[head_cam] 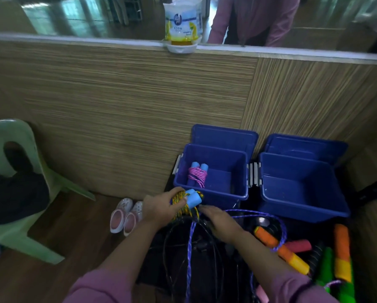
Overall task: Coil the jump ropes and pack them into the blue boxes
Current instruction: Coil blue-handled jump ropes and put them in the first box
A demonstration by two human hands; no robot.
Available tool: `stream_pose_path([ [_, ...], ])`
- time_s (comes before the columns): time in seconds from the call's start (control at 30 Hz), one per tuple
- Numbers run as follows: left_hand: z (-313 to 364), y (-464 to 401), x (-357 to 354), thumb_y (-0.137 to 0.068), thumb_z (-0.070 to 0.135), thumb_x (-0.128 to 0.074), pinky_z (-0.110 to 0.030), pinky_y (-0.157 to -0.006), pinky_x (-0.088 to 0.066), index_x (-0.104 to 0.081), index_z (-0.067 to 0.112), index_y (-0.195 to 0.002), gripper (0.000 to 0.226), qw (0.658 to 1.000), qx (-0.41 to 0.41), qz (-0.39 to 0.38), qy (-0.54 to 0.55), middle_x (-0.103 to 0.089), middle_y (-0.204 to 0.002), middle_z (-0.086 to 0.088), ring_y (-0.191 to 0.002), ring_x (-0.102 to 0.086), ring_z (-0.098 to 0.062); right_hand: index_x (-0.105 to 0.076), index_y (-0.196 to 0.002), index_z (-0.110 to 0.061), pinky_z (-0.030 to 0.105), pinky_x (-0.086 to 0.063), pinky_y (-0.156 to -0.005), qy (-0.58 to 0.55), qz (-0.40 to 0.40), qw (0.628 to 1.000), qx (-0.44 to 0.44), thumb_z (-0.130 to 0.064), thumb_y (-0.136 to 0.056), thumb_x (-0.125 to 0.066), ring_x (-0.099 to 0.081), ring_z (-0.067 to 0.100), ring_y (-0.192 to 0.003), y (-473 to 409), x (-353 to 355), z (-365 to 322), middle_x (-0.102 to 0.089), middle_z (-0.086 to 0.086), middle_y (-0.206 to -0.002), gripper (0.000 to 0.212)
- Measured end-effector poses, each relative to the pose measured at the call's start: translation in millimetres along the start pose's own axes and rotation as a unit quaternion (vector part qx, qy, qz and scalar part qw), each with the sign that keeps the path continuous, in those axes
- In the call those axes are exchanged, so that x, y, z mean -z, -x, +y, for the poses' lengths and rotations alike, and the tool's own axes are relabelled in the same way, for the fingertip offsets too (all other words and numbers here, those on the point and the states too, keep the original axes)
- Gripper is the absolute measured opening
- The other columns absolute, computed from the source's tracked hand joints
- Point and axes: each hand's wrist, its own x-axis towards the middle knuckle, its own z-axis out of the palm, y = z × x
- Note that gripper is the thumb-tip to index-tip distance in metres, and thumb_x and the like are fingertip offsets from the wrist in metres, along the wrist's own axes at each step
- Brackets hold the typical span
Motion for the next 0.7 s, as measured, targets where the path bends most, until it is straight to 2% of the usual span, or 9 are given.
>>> stream_pose_path([
  [0.1, -2.2, -0.8, 1.8, -0.066, 0.078, -0.009, -0.031, -0.09, -0.041, -0.049, 0.046, -0.128, 0.081, 1.0, 0.005, 0.004, 0.007, -0.069, -0.111, 0.009, -0.103, -0.062, -0.012, -0.038, -0.143, -0.024, 0.036, -0.037, -0.102, 0.026, -0.009, 1.0, 0.001, -0.017, -0.096, -0.046, -0.04, 0.022, -0.128, -12.0, -6.9, -4.6, -0.049, 0.005, -0.136, 0.048],
  [0.2, -7.1, -1.8, 0.2, -0.065, 0.078, -0.011, -0.034, -0.092, -0.041, -0.05, 0.047, -0.126, 0.079, 1.0, 0.016, 0.003, 0.018, -0.069, -0.109, 0.009, -0.103, -0.061, -0.012, -0.055, -0.125, -0.019, 0.035, -0.038, -0.086, 0.101, 0.018, 0.995, 0.008, -0.029, -0.1, -0.041, -0.048, 0.026, -0.11, -11.7, -1.4, -3.8, -0.054, 0.006, -0.113, 0.031],
  [0.3, -15.9, -2.8, -3.7, -0.067, 0.079, -0.016, -0.033, -0.09, -0.043, -0.051, 0.049, -0.123, 0.073, 0.999, 0.033, 0.003, 0.042, -0.07, -0.101, 0.009, -0.098, -0.062, -0.011, -0.061, -0.104, -0.007, 0.04, -0.042, -0.084, 0.06, 0.087, 0.994, -0.014, -0.025, -0.099, -0.043, -0.054, 0.031, -0.101, -1.5, 5.7, 12.6, -0.057, 0.011, -0.102, 0.026],
  [0.37, -20.1, -2.6, -7.4, -0.067, 0.079, -0.02, -0.034, -0.089, -0.044, -0.053, 0.048, -0.121, 0.071, 0.998, 0.035, 0.004, 0.054, -0.071, -0.099, 0.008, -0.097, -0.063, -0.012, -0.061, -0.095, -0.003, 0.041, -0.044, -0.079, 0.024, 0.16, 0.985, -0.063, -0.017, -0.097, -0.047, -0.058, 0.034, -0.093, 12.5, 14.2, 32.4, -0.059, 0.014, -0.096, 0.019],
  [0.43, -22.3, -2.2, -10.9, -0.067, 0.079, -0.021, -0.034, -0.088, -0.045, -0.054, 0.047, -0.119, 0.069, 0.998, 0.033, 0.007, 0.055, -0.071, -0.097, 0.008, -0.096, -0.064, -0.012, -0.06, -0.09, -0.001, 0.042, -0.045, -0.074, -0.015, 0.244, 0.96, -0.14, -0.011, -0.095, -0.05, -0.06, 0.035, -0.086, 32.1, 27.9, 50.6, -0.06, 0.018, -0.093, 0.015],
  [0.5, -23.5, -1.9, -13.5, -0.068, 0.079, -0.022, -0.033, -0.087, -0.045, -0.054, 0.046, -0.119, 0.068, 0.997, 0.031, 0.008, 0.066, -0.071, -0.095, 0.009, -0.095, -0.064, -0.012, -0.058, -0.085, 0.002, 0.045, -0.046, -0.069, -0.035, 0.327, 0.919, -0.219, -0.008, -0.095, -0.051, -0.06, 0.04, -0.08, 51.7, 42.0, 69.8, -0.06, 0.023, -0.087, 0.016],
  [0.57, -22.3, -1.8, -13.3, -0.069, 0.079, -0.023, -0.032, -0.089, -0.045, -0.054, 0.046, -0.121, 0.069, 0.998, 0.021, -0.001, 0.064, -0.07, -0.099, 0.009, -0.097, -0.063, -0.012, -0.055, -0.077, 0.004, 0.047, -0.046, -0.064, -0.033, 0.387, 0.88, -0.275, -0.017, -0.095, -0.046, -0.059, 0.043, -0.073, 70.5, 54.6, 86.4, -0.058, 0.027, -0.079, 0.03],
  [0.63, -18.4, -2.4, -11.8, -0.073, 0.077, -0.024, -0.032, -0.091, -0.043, -0.053, 0.046, -0.124, 0.066, 0.999, 0.008, -0.002, 0.038, -0.07, -0.104, 0.009, -0.101, -0.062, -0.013, -0.055, -0.073, 0.008, 0.048, -0.048, -0.062, -0.028, 0.433, 0.846, -0.31, -0.028, -0.092, -0.032, -0.059, 0.045, -0.069, 88.6, 64.6, 102.1, -0.057, 0.031, -0.074, 0.047],
  [0.7, -14.0, -3.5, -11.1, -0.071, 0.078, -0.018, -0.032, -0.092, -0.041, -0.052, 0.046, -0.124, 0.071, 1.0, -0.004, 0.008, 0.02, -0.07, -0.105, 0.01, -0.103, -0.062, -0.012, -0.056, -0.078, 0.011, 0.05, -0.047, -0.067, -0.017, 0.426, 0.832, -0.355, -0.026, -0.091, -0.032, -0.059, 0.048, -0.075, 101.0, 70.8, 111.5, -0.058, 0.035, -0.081, 0.046],
])
